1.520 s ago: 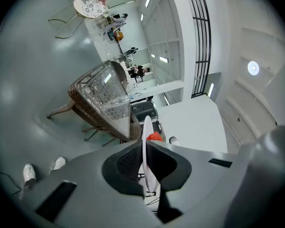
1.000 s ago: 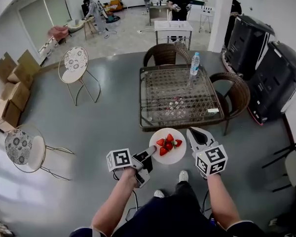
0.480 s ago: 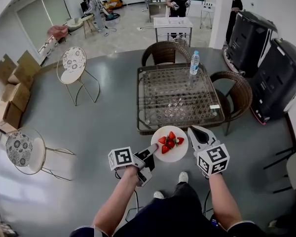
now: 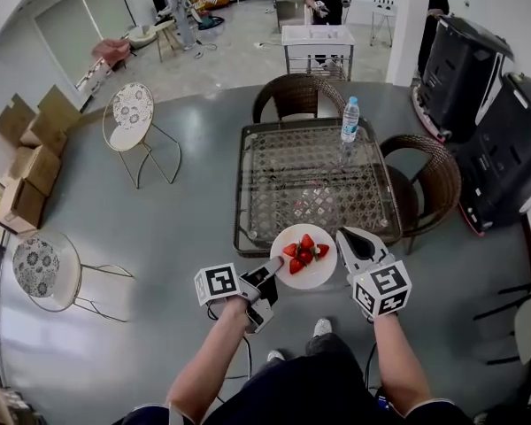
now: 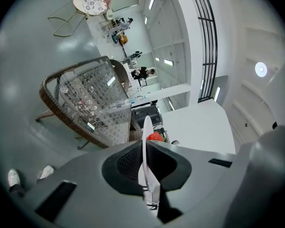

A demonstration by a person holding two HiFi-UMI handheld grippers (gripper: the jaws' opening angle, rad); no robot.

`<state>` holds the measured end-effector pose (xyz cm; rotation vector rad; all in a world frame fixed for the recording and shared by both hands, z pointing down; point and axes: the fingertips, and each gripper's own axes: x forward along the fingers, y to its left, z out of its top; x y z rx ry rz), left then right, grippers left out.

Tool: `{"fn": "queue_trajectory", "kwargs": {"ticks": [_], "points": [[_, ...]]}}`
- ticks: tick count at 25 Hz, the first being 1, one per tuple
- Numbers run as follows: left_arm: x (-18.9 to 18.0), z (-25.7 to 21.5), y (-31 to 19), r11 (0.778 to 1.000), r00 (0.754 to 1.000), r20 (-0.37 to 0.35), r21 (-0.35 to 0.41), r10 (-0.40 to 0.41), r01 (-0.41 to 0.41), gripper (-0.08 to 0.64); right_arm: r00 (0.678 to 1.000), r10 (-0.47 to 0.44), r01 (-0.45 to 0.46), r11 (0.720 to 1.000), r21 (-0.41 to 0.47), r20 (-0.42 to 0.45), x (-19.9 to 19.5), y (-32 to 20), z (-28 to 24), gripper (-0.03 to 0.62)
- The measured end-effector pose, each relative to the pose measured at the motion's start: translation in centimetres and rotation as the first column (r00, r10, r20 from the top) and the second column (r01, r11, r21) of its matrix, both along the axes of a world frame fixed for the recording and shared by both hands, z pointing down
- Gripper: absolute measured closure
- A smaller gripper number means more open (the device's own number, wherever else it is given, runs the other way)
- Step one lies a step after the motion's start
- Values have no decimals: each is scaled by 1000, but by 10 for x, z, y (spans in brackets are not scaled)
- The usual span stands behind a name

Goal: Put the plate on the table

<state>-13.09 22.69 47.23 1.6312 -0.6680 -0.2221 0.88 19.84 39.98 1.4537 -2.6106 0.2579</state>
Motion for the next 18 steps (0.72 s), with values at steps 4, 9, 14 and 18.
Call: {"fn": "queue_trajectory", "kwargs": {"ticks": [4,9,14,18], "points": [[16,3,-25,999,999,2,6,-41,41,541,1000,-26,26,1000,1,11,19,-25,2,588],[44,4,-63,995,995,1,16,-98,98,541,998,-65,65,998,-2,9,49,-60,6,588],[53,9,-95,991,990,-5,-2,-137,137,541,997,-80,80,997,-8,1,57,-83,13,588],[61,12,-122,988,988,-4,-9,-154,154,541,997,-78,78,997,-25,7,63,-103,19,588]]}}
